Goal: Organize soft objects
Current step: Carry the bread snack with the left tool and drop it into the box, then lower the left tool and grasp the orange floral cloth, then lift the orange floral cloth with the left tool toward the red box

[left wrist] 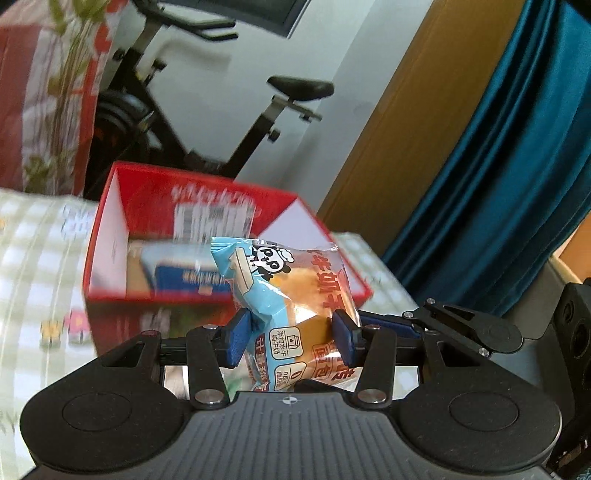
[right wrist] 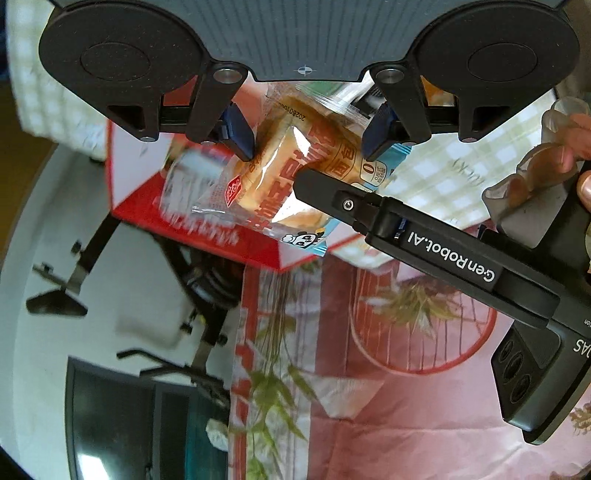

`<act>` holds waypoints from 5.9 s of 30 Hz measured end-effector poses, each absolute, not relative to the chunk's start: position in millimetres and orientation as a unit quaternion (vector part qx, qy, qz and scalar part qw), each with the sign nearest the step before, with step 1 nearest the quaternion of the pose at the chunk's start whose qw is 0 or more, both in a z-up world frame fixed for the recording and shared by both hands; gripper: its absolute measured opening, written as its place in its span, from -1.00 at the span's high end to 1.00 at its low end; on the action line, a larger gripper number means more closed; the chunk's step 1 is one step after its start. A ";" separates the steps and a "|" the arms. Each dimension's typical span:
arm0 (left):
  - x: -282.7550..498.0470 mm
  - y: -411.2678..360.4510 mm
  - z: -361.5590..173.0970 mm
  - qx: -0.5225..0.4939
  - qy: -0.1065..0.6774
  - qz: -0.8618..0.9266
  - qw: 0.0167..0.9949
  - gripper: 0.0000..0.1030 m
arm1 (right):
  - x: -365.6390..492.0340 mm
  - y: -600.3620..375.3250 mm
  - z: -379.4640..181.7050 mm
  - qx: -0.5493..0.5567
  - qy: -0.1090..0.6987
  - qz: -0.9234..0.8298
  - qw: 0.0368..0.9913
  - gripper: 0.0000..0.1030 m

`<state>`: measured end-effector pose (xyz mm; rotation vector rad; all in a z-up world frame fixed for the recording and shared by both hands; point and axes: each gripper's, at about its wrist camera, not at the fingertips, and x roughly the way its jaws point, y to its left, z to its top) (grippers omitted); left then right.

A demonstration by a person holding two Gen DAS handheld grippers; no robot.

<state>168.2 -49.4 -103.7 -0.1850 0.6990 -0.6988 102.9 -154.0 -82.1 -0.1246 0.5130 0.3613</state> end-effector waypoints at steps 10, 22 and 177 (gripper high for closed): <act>231.0 -82.3 -82.3 -0.085 0.321 -0.335 0.882 0.02 | 169.3 -196.0 -65.1 -0.076 0.236 0.180 0.952 -0.18; 282.2 -99.6 -118.3 -0.082 0.378 -0.317 0.866 0.02 | 230.0 -213.9 -110.7 -0.076 0.296 0.194 0.932 -0.18; 85.6 36.0 -191.6 -0.070 0.373 -0.169 0.910 0.75 | 34.8 -132.7 -179.3 0.057 0.375 0.107 0.919 0.75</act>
